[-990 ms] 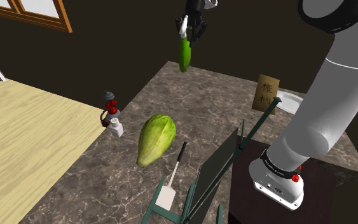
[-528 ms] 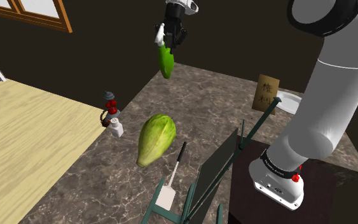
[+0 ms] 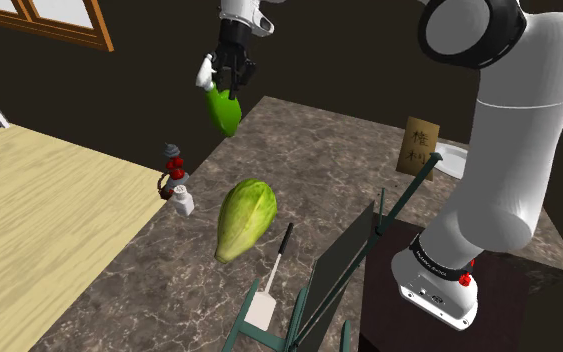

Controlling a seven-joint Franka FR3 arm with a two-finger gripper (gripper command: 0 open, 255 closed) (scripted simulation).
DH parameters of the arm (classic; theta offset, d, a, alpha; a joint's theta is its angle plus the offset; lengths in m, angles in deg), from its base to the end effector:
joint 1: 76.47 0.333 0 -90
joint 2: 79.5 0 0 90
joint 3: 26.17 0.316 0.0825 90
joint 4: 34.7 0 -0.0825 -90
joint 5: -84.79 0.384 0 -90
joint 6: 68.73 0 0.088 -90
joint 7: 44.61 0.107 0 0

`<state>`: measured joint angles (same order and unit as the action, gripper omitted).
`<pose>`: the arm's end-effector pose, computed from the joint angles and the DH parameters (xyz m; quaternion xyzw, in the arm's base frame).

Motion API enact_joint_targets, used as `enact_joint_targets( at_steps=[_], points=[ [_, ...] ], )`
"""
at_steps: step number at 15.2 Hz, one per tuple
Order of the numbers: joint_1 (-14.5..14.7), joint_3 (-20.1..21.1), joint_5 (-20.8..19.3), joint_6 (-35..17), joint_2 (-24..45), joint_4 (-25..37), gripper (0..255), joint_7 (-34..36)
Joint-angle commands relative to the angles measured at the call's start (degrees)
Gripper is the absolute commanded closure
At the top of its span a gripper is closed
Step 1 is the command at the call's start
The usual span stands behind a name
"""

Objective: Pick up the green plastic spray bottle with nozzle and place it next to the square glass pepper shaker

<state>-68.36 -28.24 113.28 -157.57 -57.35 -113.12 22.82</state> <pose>0.6453 0.1244 0.4950 -0.8206 0.5098 0.2221 0.1319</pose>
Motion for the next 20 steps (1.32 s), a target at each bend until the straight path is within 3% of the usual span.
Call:
enact_joint_targets(
  at_steps=[1,6,20],
  points=[
    [1.37,0.75,0.19,-1.14,2.17,2.04,255,1.82],
    [4.36,2.25,0.28,-2.33,9.10,10.02,255,6.19],
    [4.93,2.19,0.87,-11.12,10.03,1.16,255,1.84]
  ],
)
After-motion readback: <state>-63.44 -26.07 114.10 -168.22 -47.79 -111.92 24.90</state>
